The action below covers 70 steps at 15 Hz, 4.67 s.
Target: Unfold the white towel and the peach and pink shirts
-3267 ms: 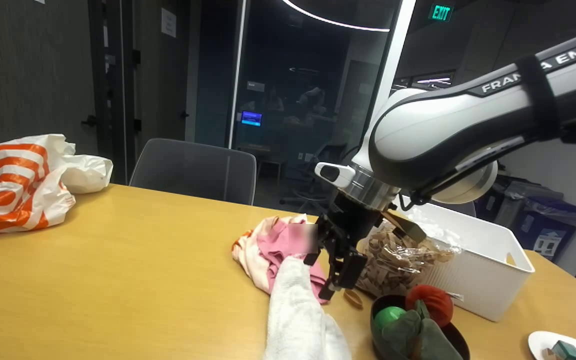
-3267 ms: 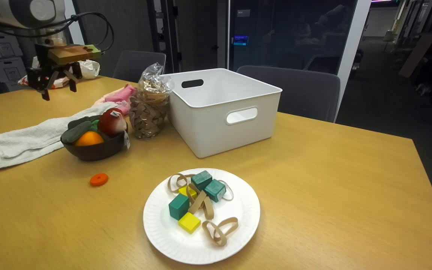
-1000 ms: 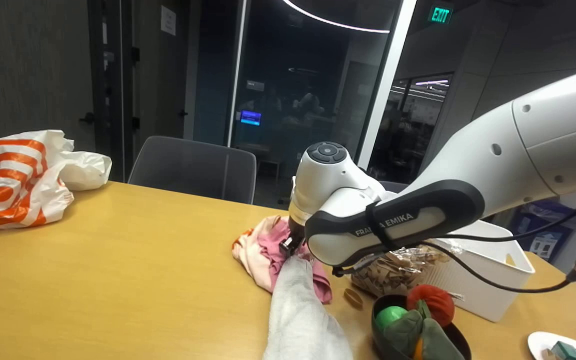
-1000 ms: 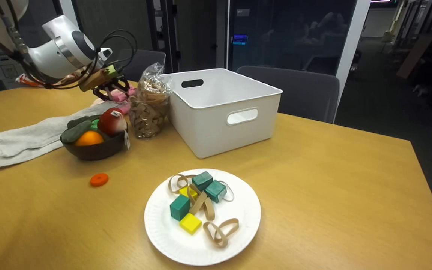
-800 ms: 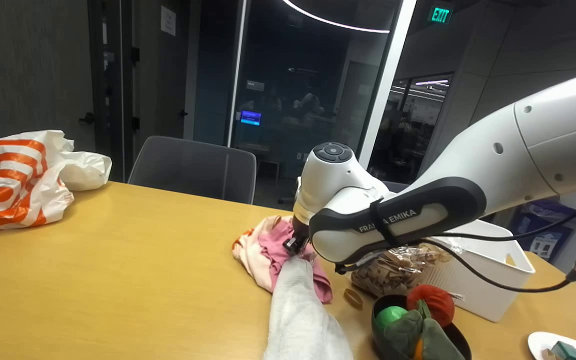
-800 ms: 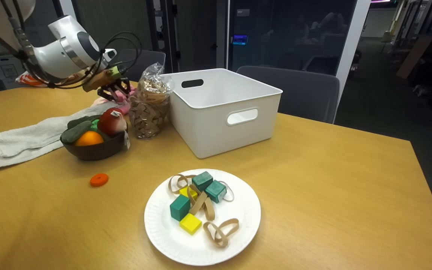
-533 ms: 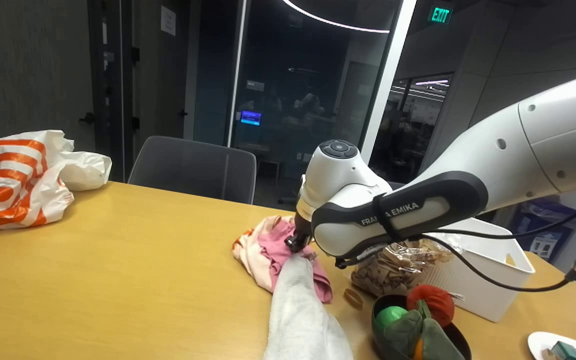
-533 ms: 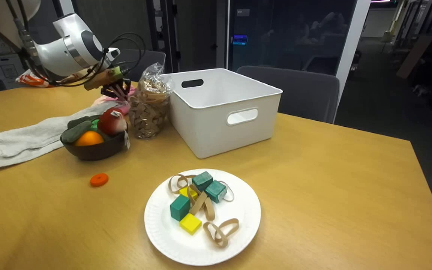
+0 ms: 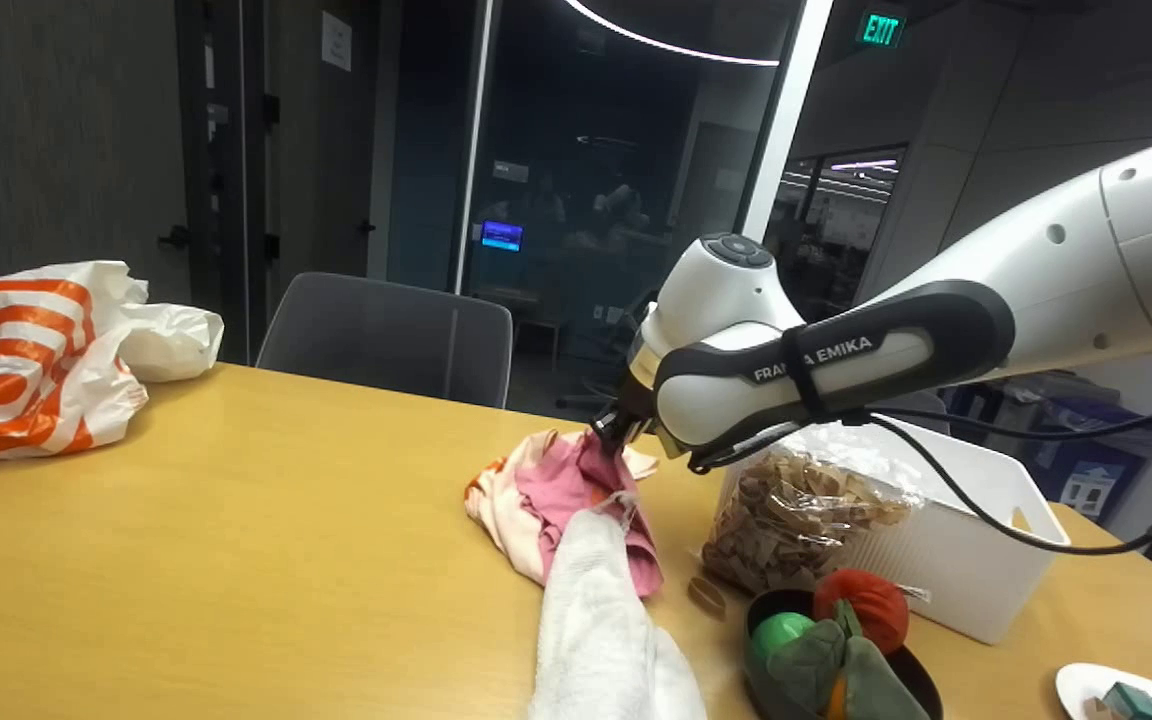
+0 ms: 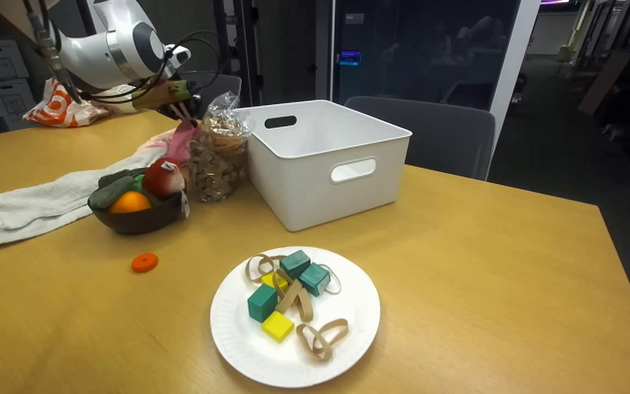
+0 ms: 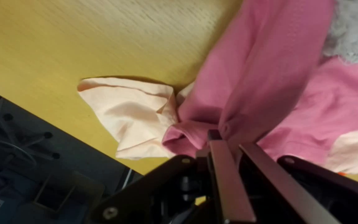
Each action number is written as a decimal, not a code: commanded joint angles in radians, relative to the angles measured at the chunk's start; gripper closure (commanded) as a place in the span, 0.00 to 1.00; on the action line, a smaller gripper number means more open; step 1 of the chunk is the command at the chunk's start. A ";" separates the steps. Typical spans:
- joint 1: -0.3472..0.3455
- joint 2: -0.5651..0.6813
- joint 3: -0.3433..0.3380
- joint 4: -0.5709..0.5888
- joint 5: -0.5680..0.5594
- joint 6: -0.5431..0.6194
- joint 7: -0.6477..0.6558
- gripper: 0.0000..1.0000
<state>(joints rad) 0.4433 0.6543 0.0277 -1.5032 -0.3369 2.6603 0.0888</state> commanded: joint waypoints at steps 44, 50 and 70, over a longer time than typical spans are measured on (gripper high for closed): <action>-0.169 -0.735 0.197 -0.460 1.156 -0.737 -1.397 0.97; -0.175 -0.647 0.220 -0.433 1.031 -1.034 -1.389 0.98; -0.160 -0.444 0.259 -0.324 0.912 -0.540 -1.373 0.00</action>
<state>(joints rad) 0.2618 0.1591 0.2669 -1.8484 0.6095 1.9350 -1.2832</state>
